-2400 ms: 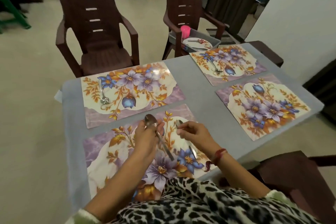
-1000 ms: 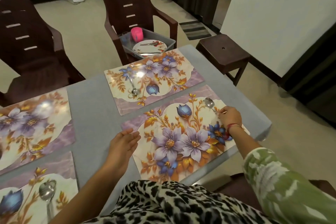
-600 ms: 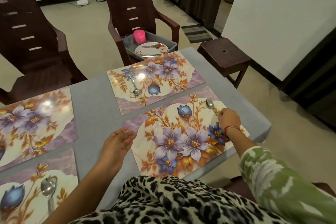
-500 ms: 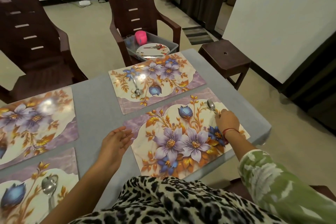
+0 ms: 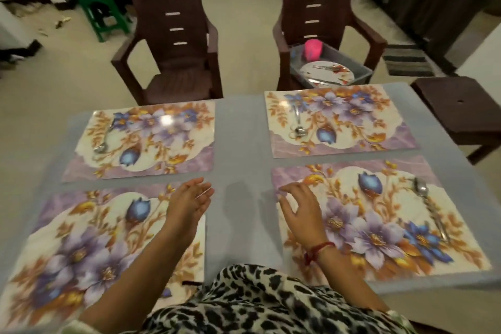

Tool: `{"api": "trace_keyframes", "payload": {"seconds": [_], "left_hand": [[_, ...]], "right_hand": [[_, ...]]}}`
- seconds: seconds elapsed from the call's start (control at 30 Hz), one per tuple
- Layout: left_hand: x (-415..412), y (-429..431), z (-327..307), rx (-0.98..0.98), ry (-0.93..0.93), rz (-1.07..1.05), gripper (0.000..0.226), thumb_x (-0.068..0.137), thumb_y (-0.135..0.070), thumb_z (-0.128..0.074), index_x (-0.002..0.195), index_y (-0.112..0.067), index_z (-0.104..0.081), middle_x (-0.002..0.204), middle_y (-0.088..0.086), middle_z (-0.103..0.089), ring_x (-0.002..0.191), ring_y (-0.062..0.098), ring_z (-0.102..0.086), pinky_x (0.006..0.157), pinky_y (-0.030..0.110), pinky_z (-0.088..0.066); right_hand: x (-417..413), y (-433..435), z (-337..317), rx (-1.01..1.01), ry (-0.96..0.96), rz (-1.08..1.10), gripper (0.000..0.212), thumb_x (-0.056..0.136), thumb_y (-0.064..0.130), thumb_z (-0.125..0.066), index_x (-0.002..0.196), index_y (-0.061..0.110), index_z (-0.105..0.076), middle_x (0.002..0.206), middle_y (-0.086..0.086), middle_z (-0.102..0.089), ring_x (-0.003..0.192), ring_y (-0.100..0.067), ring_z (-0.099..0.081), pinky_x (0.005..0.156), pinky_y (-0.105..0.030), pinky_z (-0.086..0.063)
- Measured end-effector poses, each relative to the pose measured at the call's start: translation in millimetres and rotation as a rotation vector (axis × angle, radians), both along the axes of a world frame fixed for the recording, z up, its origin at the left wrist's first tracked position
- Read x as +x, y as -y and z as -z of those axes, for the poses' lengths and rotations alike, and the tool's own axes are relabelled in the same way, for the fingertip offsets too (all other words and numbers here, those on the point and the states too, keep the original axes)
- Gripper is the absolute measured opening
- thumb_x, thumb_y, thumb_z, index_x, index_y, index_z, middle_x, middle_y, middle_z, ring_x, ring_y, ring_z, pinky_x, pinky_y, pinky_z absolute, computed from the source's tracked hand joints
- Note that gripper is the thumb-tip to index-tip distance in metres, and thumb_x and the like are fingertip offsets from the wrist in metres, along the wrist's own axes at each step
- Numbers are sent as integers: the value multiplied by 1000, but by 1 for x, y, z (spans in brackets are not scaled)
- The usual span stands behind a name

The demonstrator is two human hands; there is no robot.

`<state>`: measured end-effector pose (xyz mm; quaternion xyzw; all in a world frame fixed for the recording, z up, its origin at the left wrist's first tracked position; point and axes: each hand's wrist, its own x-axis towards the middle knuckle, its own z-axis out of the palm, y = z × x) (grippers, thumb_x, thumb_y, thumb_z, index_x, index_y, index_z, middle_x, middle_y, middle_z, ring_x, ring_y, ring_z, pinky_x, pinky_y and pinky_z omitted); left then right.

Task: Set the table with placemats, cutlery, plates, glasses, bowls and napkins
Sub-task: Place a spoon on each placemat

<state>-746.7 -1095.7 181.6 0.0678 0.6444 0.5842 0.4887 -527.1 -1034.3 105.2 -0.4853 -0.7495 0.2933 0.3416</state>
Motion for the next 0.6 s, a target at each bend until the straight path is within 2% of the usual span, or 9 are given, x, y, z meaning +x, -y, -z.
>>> {"api": "trace_keyframes", "payload": {"seconds": [0.2,0.33,0.47,0.6], "left_hand": [[-63,34,-3,26,20,-108,20,99,-7,-41,117,-6,-50,96,7,-62,89,17,-62,88,32,-46],[-82,39,-5,52,71,-32,14,99,-6,-43,103,-9,-55,93,9,-62,85,19,-62,84,28,-47],[-66,17,-2,58,114,33,14,98,-5,-44,95,-12,-56,88,7,-62,83,18,-62,84,27,-47],[-25,-12,-1,88,104,116,15,98,-6,-45,96,-13,-58,88,4,-64,84,19,-63,84,28,-49]], "right_hand": [[-54,14,-11,9,-12,-45,25,88,32,-50,94,14,-67,94,0,-60,91,-10,-54,83,-20,-41],[-71,24,-28,84,-21,72,24,87,28,-53,95,11,-67,94,-2,-62,91,-4,-51,82,-17,-38],[-49,20,-38,75,-27,159,28,87,34,-50,95,14,-67,95,1,-61,93,-12,-54,80,-31,-47],[8,2,-46,96,-33,262,15,86,18,-56,93,12,-67,93,0,-60,91,-14,-56,78,-34,-49]]}}
